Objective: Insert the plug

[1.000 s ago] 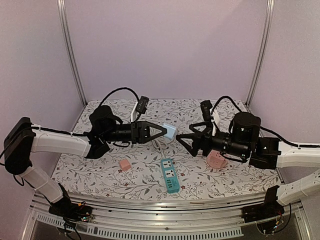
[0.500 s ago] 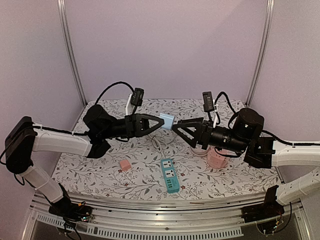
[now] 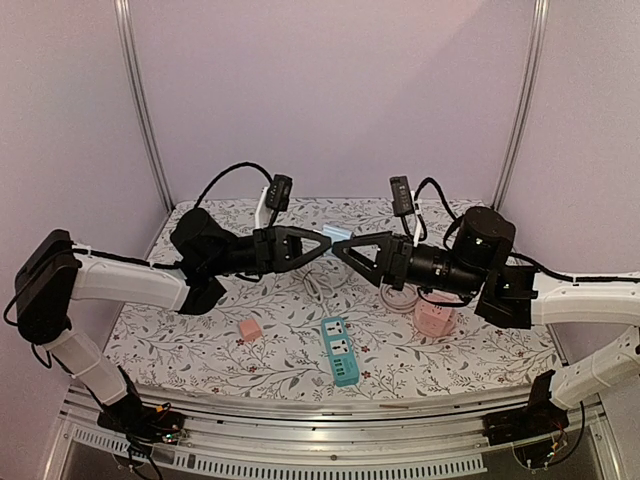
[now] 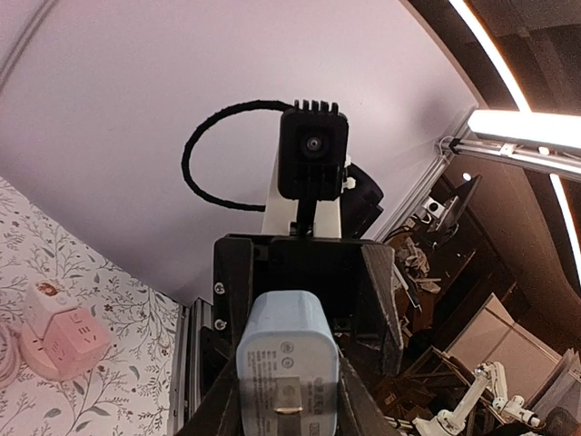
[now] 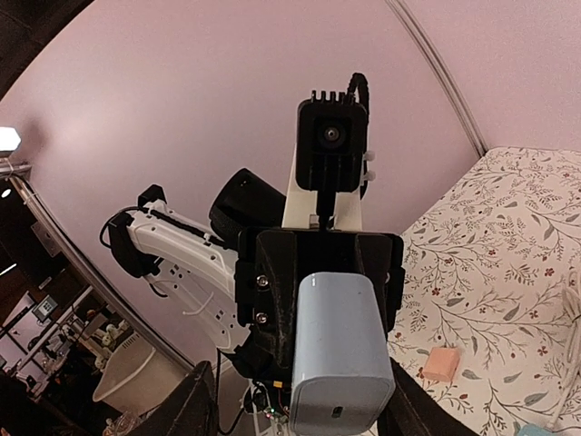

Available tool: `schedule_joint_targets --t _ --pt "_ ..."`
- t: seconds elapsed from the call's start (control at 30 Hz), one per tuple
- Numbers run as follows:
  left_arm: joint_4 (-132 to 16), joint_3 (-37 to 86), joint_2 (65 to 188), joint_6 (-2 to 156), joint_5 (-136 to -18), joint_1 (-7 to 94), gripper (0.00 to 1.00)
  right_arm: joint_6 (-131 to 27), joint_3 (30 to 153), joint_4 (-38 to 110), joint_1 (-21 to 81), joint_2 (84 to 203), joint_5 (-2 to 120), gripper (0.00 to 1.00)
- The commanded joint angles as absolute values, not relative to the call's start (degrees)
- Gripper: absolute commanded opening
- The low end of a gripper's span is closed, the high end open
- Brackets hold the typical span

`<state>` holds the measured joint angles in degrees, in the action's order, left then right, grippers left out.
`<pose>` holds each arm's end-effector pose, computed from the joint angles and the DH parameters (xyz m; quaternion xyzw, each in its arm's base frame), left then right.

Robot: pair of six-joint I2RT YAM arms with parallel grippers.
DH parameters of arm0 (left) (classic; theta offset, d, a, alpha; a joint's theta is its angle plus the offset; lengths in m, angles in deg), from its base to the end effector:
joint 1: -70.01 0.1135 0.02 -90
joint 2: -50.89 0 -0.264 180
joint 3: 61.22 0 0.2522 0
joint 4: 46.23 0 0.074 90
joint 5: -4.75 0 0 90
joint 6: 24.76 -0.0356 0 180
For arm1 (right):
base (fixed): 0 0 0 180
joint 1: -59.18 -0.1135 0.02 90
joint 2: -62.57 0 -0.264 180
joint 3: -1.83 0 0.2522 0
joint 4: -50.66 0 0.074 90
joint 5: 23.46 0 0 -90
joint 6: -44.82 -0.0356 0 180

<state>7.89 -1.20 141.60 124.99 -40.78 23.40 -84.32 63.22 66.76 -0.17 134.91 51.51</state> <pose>0.2095 -0.2579 0.2883 0.2561 0.5409 -0.7439 0.2975 0.1427 0.2589 0.3269 -0.2124 0.6415 0.6120 0.4109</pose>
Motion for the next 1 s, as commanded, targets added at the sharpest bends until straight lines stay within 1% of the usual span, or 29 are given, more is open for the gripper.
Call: schedule_joint_targets --t 0.0,0.17,0.33,0.63,0.7,0.77,0.93,0.97 --pt "6.13 -0.3 141.58 122.56 -41.36 23.34 0.0 -85.25 65.15 67.35 0.08 136.0 49.25 0.55" --pt "2.8 -0.41 140.61 120.1 -42.28 23.25 0.0 -85.37 65.32 67.22 0.07 136.14 49.22 0.45" --pt "-1.25 -0.35 139.43 117.07 -43.68 22.86 0.0 -85.39 65.67 66.96 0.08 136.35 48.71 0.42" --pt "-5.2 -0.6 137.84 113.91 -45.23 22.05 0.0 -85.78 66.29 66.76 0.05 136.73 47.89 0.35" --pt "-5.68 -0.62 137.69 113.71 -45.26 21.81 0.0 -85.8 66.51 66.73 0.13 136.83 47.7 0.32" --pt "-5.9 -0.62 137.43 113.59 -45.26 21.68 0.0 -85.8 66.77 66.74 0.07 137.09 47.29 0.25" --pt "-6.88 -0.75 136.82 113.41 -45.55 21.25 0.0 -86.0 67.24 66.42 0.12 137.77 46.56 0.0" --pt "-7.17 -0.77 136.83 113.33 -45.51 21.16 0.0 -85.98 67.34 66.25 0.11 137.86 46.43 0.0"
